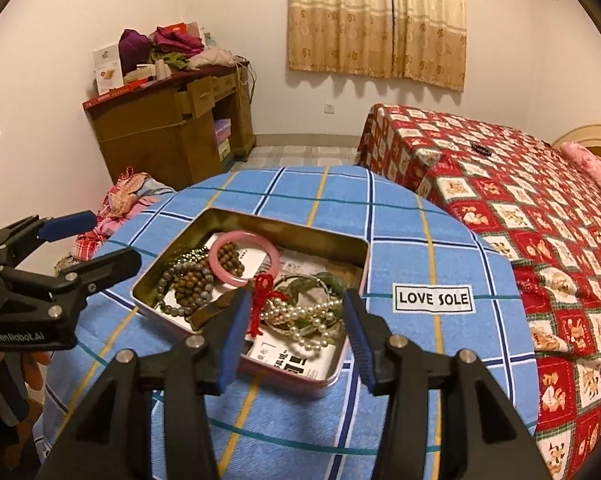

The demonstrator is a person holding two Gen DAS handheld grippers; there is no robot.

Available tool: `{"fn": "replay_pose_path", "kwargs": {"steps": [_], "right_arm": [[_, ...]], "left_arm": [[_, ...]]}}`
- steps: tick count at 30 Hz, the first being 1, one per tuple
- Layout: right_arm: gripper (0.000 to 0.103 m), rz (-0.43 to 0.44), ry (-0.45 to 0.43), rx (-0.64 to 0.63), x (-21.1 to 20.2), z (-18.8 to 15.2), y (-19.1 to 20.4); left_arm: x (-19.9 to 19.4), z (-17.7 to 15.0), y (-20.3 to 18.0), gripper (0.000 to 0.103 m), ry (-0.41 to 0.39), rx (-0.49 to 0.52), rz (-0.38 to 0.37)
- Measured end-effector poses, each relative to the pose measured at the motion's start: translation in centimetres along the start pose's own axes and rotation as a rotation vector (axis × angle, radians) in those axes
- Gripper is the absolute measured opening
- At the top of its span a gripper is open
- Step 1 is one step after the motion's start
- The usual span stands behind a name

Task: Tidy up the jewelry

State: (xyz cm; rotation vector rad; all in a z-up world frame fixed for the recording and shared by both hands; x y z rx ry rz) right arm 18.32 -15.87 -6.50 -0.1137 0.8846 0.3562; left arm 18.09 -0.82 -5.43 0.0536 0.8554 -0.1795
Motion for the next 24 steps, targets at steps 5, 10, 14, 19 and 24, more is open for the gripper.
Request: {"fn": "replay_pose_path", "kwargs": {"steps": [5,10,14,19,24], "right_arm": [[0.054,0.000,-0.011,-0.007,-0.5,0.2,0.3],[0.054,0.000,-0.015,-0.018,-0.8,0.2,0.5],[0.055,-0.002,-0.020,-0.021,-1.0,0.3,0.5],[0.055,-0.003,-0.027,-0.018,-1.2,0.3,0.3],[0.055,-0.007,-0.026,-0.019,-1.2,0.3,0.2]], "left_arm": [[-0.6,-0.1,0.1,0.093,-0.010,-0.005,0.000],[-1.0,-0.1,0.1,0.093,-0.015,-0.008,0.001],[-1.1,-0.2,0.2,0.094,-0.014,-0.009,0.005],[-1.2,-0.2,0.1,0.094,-0.012,-0.008,0.005],[-1.2,-0.6,0.2,0.094,-0.002,-0.003,0.042]]}}
Point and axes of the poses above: each gripper's, at about its wrist camera, not at the fingertips, and x roughly the way its jaws point, y to its left, z to its top, the point moved 7 cm from there along x, roughly the way its jaws point, and after that the axes turned 11 degrees about y, right-handed, at the moved point
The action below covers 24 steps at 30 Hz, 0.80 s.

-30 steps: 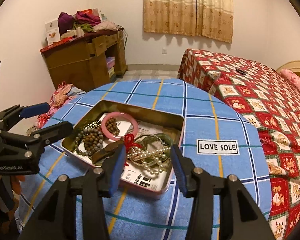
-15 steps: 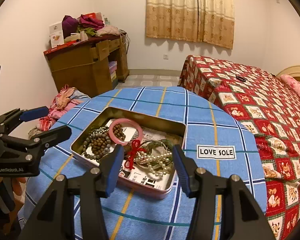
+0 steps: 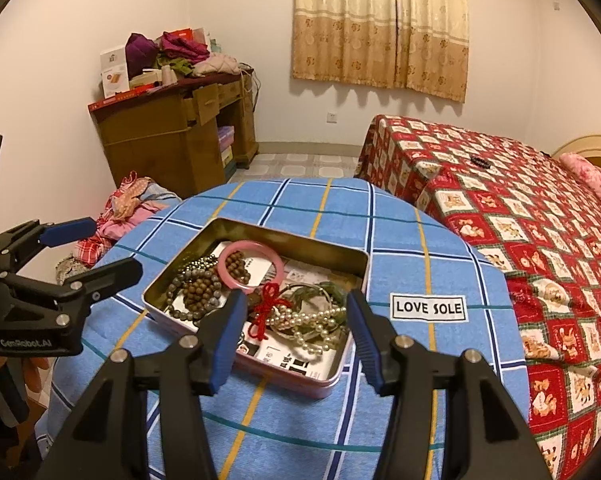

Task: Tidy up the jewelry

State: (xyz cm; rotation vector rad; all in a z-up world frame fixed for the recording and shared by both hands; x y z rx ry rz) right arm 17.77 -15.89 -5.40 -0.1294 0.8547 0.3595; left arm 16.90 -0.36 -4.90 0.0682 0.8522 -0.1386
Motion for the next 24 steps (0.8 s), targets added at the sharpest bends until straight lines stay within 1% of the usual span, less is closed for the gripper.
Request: {"fn": "replay_pose_path", "kwargs": {"steps": [4,7,11,18,22,24], "right_arm": [[0.056,0.000,-0.001,-0.002,-0.03,-0.04,0.03],[0.056,-0.002,0.000,-0.007,-0.07,-0.11,-0.08],[0.056,-0.006,0.000,-0.015,-0.08,-0.21,-0.28],[0.056,-0.010,-0.003,-0.027,-0.03,-0.26,0.10],[0.056,-0.011,-0.003,-0.029,0.02,-0.30,0.16],[0.056,-0.012,-0.001,-0.030,0.05,-0.33,0.09]], "left_arm": [[0.18,-0.30,0.12,0.094,0.004,-0.005,0.024],[0.26,-0.33,0.13,0.094,0.008,-0.009,0.019],[0.25,-0.13,0.20,0.094,0.000,-0.005,0.041],[-0.02,-0.02,-0.02,0.094,-0.006,-0.004,0.023],[0.12,-0.05,0.27,0.094,-0.002,-0.013,0.046],[0.27,-0.07,0.36,0.094,0.004,-0.019,0.041]]}}
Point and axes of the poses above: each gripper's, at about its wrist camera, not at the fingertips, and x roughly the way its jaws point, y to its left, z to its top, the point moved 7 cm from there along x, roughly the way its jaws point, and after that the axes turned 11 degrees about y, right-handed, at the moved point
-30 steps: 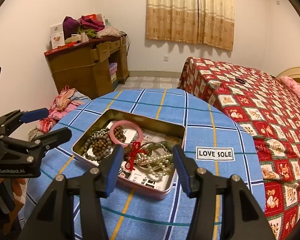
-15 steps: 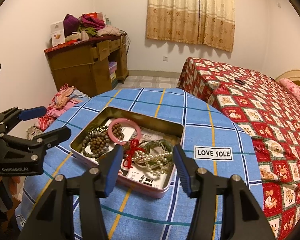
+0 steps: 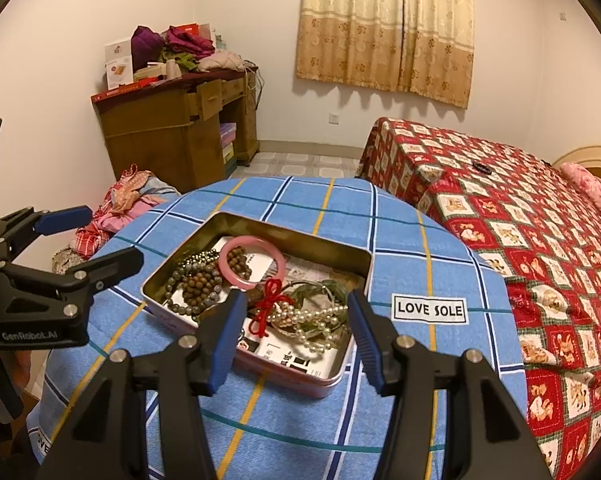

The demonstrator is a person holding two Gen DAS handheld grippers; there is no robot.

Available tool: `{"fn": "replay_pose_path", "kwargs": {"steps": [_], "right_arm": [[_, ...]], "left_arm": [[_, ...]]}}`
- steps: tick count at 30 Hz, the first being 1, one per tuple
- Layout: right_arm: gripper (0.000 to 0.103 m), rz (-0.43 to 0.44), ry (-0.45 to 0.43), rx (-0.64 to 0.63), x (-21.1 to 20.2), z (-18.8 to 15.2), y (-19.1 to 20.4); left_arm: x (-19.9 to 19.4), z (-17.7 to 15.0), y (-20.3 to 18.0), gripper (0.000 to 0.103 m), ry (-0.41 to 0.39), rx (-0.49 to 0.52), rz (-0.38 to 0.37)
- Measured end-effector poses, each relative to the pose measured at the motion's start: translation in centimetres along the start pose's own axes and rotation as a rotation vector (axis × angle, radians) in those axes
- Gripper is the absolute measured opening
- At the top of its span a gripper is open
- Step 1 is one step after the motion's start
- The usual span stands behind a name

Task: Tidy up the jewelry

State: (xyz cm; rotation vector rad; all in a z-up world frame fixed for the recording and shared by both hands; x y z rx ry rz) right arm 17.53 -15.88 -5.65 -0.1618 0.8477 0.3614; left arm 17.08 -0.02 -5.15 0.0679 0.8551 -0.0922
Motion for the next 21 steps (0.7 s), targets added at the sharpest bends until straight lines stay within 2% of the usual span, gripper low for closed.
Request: {"fn": "replay_pose_path", "kwargs": {"steps": [9,21], "right_arm": [[0.056,-0.002,0.001,-0.006,0.05,-0.08,0.23],[0.061,-0.002,0.002,-0.006,0.12,-0.09,0.39]], "left_arm": [[0.32,-0.21,0.64,0.094,-0.001,-0.022,0.037],[-0.10,-0.39,0.12,0.094,-0.027,-0.001,0.012]]}}
Point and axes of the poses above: each gripper's, at about its wrist camera, not at the fingertips, and x roughly the way its jaws point, y to its left, z to its top, the point moved 7 cm from there along x, roughly the way its jaws point, and after that the axes turned 11 degrees about y, right-handed, at the moved point
